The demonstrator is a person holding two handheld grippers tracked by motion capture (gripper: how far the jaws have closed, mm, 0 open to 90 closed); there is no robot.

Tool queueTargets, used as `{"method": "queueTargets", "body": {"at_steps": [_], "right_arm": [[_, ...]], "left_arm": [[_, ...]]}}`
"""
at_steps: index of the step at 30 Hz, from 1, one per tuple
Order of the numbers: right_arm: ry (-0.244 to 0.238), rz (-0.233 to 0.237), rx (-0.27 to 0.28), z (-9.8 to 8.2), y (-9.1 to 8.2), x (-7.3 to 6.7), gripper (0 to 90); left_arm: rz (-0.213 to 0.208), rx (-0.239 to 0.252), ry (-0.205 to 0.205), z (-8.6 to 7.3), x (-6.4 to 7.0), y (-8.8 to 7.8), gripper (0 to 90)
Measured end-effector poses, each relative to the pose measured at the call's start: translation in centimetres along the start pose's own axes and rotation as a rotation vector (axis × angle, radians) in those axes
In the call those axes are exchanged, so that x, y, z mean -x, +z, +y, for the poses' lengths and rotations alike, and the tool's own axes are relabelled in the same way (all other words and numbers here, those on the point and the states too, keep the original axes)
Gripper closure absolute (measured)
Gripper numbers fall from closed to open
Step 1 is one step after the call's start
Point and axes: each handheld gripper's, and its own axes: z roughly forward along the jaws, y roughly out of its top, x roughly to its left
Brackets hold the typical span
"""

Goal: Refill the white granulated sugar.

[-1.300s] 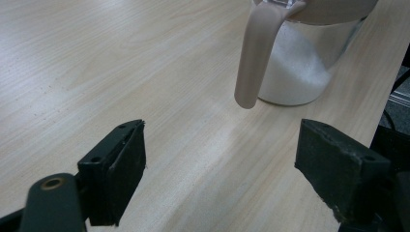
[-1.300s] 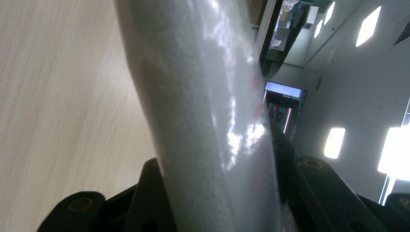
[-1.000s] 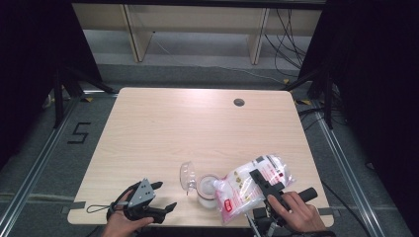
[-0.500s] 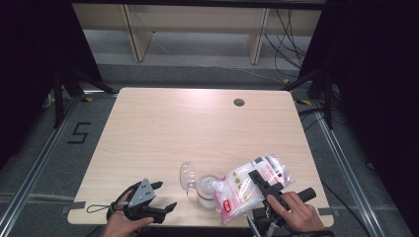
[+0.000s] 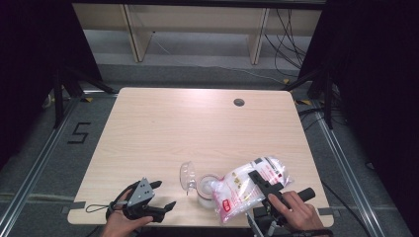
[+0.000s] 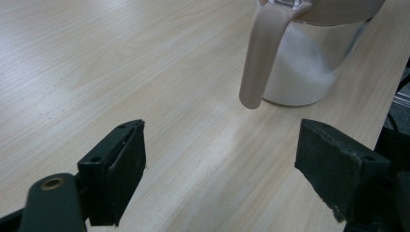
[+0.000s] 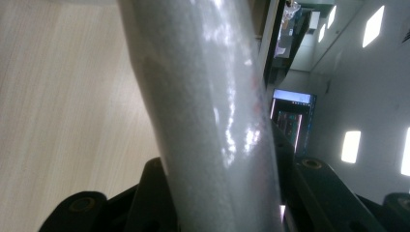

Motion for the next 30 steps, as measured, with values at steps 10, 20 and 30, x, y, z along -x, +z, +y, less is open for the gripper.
{"method": "queueTargets", "body": {"at_steps": [10, 20, 30], "right_arm": [[0.053, 0.009, 0.011, -0.2, 0.0, 0.0, 68.3], [0.110, 0.021, 0.040, -0.7, -0.2, -0.3, 70.1], [0.164, 0.014, 0.073, -1.2, -0.4, 0.1, 71.9]], "left_arm": [[-0.001, -0.001, -0.008, 0.0, 0.1, -0.1, 18.0], [0.006, 0.004, 0.003, 0.0, 0.0, -0.2, 18.2], [0.014, 0.001, -0.010, 0.0, -0.2, -0.3, 18.4]]}}
